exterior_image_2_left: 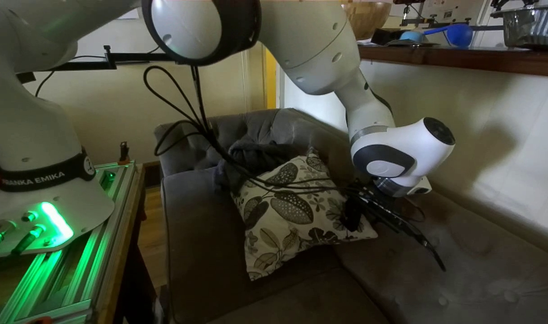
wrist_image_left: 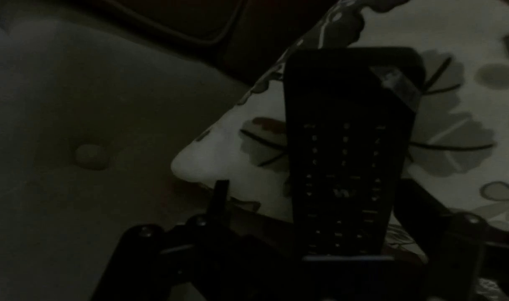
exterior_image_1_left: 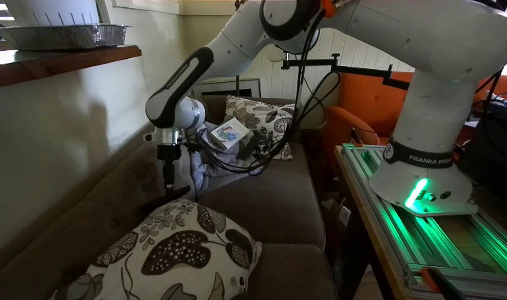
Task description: Put the black remote on the right couch cushion
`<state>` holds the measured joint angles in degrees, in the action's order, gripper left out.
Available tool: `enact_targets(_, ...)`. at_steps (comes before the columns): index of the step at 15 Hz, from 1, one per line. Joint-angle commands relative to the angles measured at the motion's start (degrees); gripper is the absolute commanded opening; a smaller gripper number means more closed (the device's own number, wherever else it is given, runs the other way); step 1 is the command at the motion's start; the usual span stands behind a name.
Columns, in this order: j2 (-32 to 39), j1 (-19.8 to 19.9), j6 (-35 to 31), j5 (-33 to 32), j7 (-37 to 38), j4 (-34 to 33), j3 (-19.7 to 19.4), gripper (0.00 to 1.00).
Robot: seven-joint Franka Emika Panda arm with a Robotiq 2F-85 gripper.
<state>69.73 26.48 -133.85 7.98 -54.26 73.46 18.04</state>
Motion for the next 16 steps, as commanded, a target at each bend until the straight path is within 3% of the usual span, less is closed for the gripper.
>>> enact_targets(1, 4.4, -1.8, 0.8, 2.8, -1.3, -6.3, -1.4, 1.00)
enact_targets(6, 6.7, -1.8, 4.8, 3.4, -2.3, -9.4, -1.0, 1.00)
enact_targets(7, 7.1, -1.8, 5.5, 3.6, -2.4, -9.9, -1.0, 0.75)
enact_targets(8, 7.4, -1.8, 6.0, 3.9, -2.6, -10.3, -0.9, 0.74)
enact_targets(11, 7.7, -1.8, 6.5, 4.7, -3.0, -10.5, -1.0, 0.50)
enact_targets(13, 5.8, -0.8, 4.0, 3.4, -1.5, -7.9, -0.2, 0.41)
enact_targets(16, 1.7, -0.7, -1.4, 3.3, 0.7, -1.5, -1.5, 0.40)
